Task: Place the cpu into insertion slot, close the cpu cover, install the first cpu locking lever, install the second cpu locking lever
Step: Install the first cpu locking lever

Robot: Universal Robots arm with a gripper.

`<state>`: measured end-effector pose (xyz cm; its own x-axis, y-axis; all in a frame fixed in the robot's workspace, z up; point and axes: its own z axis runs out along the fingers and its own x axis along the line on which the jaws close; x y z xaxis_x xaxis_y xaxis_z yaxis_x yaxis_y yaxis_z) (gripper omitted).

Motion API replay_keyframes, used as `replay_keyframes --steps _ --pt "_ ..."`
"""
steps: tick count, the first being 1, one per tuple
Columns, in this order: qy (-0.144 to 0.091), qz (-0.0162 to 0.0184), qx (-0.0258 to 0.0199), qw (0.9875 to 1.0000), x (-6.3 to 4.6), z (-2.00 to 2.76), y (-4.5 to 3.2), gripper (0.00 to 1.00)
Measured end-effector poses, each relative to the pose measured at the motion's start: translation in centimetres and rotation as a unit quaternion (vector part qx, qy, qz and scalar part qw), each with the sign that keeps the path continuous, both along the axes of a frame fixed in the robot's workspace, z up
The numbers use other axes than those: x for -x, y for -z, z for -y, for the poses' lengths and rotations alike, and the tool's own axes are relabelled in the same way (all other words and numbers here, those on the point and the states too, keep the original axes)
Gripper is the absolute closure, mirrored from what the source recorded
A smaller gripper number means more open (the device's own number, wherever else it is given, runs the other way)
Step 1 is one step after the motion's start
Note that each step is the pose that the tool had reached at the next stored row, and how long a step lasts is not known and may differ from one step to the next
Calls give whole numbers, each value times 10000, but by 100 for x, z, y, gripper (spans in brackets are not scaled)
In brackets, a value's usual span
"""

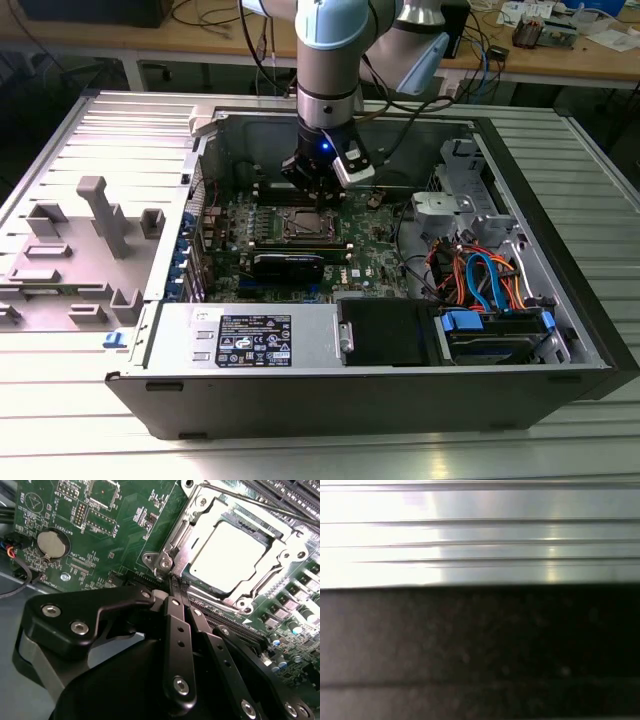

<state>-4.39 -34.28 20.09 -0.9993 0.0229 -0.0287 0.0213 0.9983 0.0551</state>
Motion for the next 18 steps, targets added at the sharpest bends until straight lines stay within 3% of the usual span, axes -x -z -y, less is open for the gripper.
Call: replay_keyframes --steps 10,14,18 --pt "-2 -1 10 10000 0 1 -62 89" --pt "-1 -2 57 10000 0 2 -73 89" --pt "-1 -1 75 10000 -2 1 -98 89"
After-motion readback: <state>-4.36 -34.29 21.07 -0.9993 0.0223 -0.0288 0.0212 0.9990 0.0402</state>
